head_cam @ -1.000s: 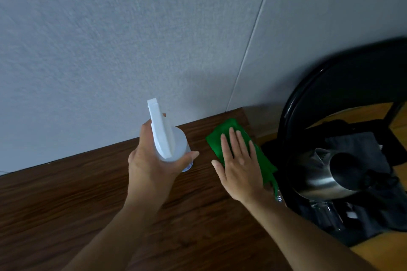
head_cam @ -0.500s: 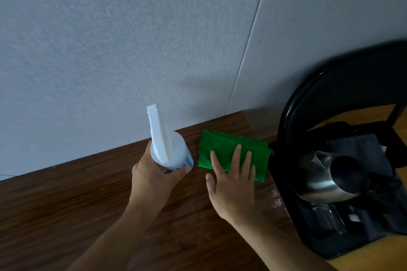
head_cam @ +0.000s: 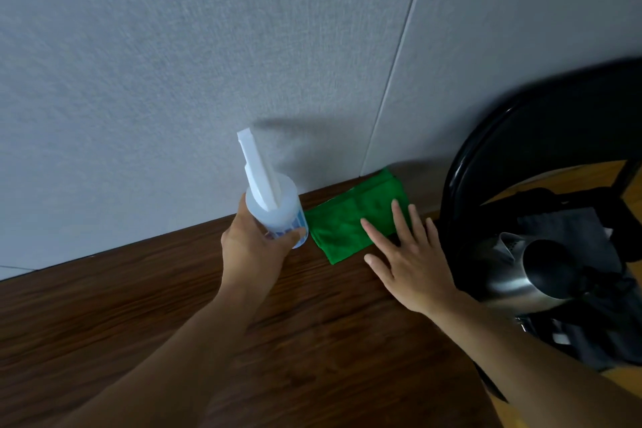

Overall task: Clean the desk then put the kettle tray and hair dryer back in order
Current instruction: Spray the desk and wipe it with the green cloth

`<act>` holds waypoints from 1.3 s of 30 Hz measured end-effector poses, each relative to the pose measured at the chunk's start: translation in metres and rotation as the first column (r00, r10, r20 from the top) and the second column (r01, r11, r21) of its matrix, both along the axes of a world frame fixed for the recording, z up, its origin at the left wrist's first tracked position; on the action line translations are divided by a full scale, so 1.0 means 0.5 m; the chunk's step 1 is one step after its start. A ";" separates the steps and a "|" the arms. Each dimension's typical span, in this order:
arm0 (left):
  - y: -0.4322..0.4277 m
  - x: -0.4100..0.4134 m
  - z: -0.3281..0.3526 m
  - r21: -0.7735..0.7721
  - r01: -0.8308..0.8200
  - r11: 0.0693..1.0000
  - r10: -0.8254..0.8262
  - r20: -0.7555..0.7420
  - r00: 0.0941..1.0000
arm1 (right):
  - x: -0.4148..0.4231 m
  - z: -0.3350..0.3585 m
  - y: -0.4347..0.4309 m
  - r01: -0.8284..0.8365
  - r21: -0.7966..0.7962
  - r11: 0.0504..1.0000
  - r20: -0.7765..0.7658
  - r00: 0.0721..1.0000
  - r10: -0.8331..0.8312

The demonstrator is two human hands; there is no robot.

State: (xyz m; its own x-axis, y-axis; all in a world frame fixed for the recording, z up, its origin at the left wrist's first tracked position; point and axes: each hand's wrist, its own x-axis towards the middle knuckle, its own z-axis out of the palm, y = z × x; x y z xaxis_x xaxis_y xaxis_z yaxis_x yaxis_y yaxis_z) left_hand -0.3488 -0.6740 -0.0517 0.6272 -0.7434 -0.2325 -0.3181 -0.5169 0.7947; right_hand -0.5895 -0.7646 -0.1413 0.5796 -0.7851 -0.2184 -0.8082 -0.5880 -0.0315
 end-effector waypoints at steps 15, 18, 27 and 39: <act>-0.001 -0.004 -0.006 -0.007 0.006 1.000 -0.005 0.032 0.999 | 0.126 -0.009 0.059 0.184 -0.016 0.983 0.094 0.979 -0.182; -0.004 0.000 -0.010 -0.003 0.019 1.000 -0.019 0.051 0.999 | 0.155 -0.013 0.064 0.255 0.012 0.967 0.100 0.962 -0.255; -0.012 0.009 -0.011 0.000 0.036 0.999 -0.036 0.046 0.998 | 0.143 -0.024 0.039 0.191 0.002 0.981 0.134 0.973 -0.190; 0.082 -0.005 -0.012 0.254 0.164 0.953 -0.161 -0.031 0.986 | 0.125 0.031 0.104 0.135 -0.005 0.991 0.185 0.974 -0.132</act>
State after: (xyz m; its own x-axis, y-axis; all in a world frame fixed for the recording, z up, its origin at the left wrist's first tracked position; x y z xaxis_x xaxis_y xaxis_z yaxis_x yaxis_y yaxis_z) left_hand -0.3512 -0.6328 -0.0577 0.4997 -0.7503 -0.4328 -0.4071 -0.6445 0.6472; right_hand -0.5269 -0.7125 -0.1257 0.4982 -0.8609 -0.1031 -0.8609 -0.4769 -0.1774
